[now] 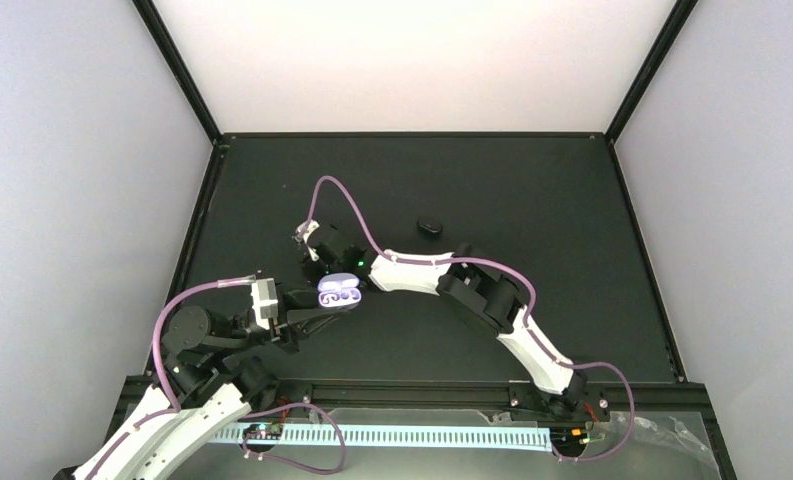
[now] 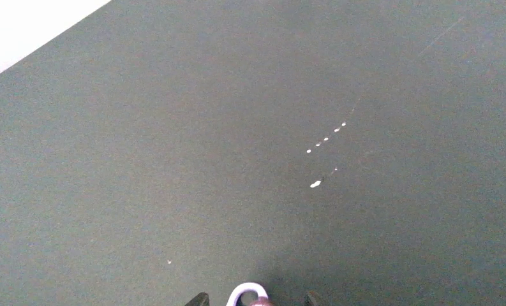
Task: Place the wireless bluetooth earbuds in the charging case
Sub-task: Pick up the earbud from the center of the board.
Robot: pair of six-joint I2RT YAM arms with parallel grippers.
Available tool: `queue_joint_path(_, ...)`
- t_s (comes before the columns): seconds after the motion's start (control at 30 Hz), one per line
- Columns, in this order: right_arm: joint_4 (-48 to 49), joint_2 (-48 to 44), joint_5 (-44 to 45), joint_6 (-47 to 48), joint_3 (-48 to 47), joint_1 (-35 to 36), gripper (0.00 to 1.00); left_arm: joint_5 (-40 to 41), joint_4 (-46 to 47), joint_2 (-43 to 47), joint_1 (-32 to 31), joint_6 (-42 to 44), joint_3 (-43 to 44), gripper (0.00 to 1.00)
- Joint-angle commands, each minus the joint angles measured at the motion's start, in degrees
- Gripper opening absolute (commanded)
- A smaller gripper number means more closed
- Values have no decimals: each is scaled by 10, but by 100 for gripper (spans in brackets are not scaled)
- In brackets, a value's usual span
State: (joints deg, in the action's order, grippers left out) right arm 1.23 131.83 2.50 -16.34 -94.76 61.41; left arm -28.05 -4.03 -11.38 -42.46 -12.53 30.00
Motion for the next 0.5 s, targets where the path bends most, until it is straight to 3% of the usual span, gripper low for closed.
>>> queue_joint_path(0.0,-47,36,-5,-4,-49,-3,37,7,4,-3,-2,10,18,2)
queue_joint_path(0.47,-74,66,23,-12,-77,-3,25,13,-5,3,-2,14,18,1)
